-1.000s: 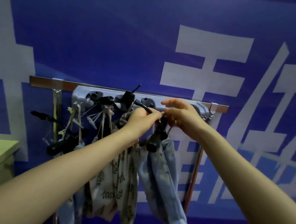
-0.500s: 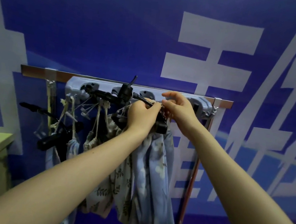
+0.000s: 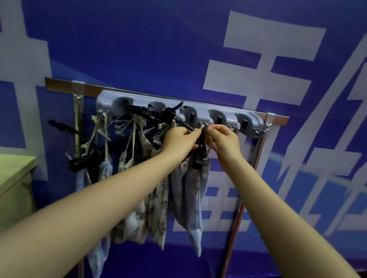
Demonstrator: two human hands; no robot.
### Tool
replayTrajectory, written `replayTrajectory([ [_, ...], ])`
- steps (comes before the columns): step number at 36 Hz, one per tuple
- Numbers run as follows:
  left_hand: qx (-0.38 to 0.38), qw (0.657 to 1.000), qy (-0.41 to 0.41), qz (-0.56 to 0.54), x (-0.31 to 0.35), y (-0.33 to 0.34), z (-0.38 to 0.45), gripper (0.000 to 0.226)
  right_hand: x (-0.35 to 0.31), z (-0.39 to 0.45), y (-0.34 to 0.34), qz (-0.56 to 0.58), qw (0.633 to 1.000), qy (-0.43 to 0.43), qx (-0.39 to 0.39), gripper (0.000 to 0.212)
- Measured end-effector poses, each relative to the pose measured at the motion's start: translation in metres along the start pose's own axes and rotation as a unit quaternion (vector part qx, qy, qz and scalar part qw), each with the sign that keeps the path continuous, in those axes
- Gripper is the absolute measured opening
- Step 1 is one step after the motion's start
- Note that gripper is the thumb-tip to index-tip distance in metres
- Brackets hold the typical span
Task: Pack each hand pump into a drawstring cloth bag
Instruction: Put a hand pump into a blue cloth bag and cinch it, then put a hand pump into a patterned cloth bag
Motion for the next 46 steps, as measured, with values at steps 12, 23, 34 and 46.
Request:
replayTrajectory([
  [12, -0.005, 1.000, -0.017, -0.001, 0.027, -0.096, -0.059, 0.036, -0.074, -0.086, 0.035, 0.004, 0.975, -0.190, 0.113, 0.019],
  [23, 0.224, 0.971, 0.016, 0.087, 0.022, -0.339, -0.147, 0.036, -0.034, -0.169, 0.268, 0.123, 0.969, -0.040, -0.212, 0.036],
  [34, 0.410, 0.848, -0.082, 0.325, -0.028, -0.577, -0.270, 0.024, 0.019, -0.276, 0.495, 0.034, 0.900, 0.016, -0.434, 0.031],
  [46, 0.494, 0.688, -0.192, 0.496, -0.051, -0.724, -0.350, 0.034, 0.017, -0.348, 0.640, -0.007, 0.890, -0.006, -0.456, 0.021],
])
Point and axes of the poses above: each hand's wrist, its own z-axis towards the middle knuckle, its own y-axis out of the palm, x = y × z, the point moved 7 cm from there along z, towards the middle knuckle, and after that the axes turned 1 degree about z, right-handed, at the moved point
